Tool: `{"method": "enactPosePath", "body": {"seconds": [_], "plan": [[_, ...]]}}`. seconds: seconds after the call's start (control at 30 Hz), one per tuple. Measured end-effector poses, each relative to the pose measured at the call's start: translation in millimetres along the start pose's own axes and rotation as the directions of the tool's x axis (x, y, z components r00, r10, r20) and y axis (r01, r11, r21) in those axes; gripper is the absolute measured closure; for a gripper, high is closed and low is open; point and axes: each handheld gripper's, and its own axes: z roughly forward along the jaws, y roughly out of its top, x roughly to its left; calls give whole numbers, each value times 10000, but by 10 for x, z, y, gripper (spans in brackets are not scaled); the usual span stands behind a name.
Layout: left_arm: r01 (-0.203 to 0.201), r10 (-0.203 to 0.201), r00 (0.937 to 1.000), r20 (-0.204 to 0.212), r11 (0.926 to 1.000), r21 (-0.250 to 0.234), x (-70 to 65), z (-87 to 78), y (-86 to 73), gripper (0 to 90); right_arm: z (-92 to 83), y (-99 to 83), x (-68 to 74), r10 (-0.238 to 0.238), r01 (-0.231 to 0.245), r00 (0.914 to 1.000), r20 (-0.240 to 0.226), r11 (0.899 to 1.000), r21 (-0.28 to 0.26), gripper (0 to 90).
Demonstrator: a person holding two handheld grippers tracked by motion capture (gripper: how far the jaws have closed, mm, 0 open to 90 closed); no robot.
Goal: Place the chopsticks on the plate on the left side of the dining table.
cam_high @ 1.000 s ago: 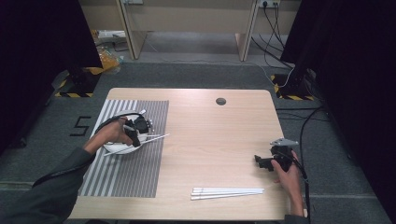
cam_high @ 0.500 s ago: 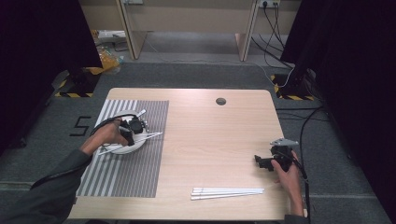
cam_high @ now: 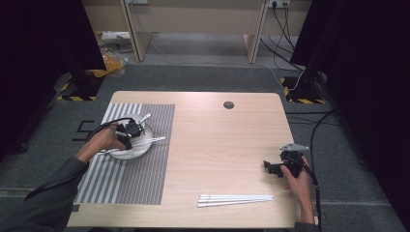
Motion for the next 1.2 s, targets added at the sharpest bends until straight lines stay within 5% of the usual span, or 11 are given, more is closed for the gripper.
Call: {"method": "enactPosePath", "body": {"seconds": [0.3, 0.67, 1.2], "plan": [[150, -153, 9998, -97, 9993, -329, -21, -48, -96, 722, 0, 0, 0, -2, 2, 10000, 2, 10000, -2, 2], [194, -182, 9989, -428, 9994, 275, 45, 47, -184, 655, 0, 0, 0, 0, 0, 10000, -4, 10000, -1, 2], [1015, -1002, 9943, -368, 9942, 360, 201, 146, -245, 595, 1, 0, 1, -11, 11, 10000, -5, 10000, -11, 2]]}}
